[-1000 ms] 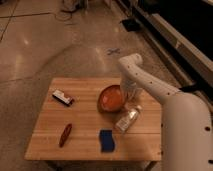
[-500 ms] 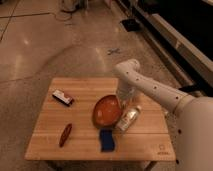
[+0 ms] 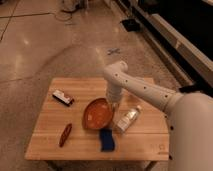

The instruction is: Drag the ceramic bowl in a circle

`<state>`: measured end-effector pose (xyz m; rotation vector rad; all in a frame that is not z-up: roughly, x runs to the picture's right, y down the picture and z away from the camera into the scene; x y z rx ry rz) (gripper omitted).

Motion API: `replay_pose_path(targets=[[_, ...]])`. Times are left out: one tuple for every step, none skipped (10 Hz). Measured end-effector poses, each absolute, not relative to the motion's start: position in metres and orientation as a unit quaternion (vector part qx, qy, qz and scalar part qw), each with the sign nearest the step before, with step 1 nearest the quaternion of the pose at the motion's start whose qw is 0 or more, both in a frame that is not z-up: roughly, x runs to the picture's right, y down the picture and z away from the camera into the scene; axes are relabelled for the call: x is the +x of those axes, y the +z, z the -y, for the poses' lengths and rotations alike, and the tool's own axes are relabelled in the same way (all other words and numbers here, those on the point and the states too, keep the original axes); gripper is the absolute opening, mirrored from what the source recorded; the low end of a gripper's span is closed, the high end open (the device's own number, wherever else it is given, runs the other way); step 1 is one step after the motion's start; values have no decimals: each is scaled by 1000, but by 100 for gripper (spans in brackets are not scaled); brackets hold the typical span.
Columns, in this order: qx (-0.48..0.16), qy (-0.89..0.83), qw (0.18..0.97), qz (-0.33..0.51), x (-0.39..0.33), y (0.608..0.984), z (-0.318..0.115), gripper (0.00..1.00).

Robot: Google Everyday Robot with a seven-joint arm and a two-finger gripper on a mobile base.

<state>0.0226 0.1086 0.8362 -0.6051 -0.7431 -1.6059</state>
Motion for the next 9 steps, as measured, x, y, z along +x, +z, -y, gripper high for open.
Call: replay_pose_path(targets=[[-255, -693, 593, 322, 6, 839, -104, 0], [-251, -694, 594, 322, -5, 843, -98, 0], [-249, -695, 595, 318, -14, 849, -91, 0], [-249, -694, 599, 312, -17, 856, -83, 0], [-251, -692, 606, 301, -16, 866, -72, 0], [-253, -688, 615, 290, -12, 875, -61, 0], [-255, -685, 621, 283, -10, 882, -54, 0], [-259, -678, 633, 272, -8, 894, -42, 0], [-261, -673, 639, 265, -8, 901, -36, 0]])
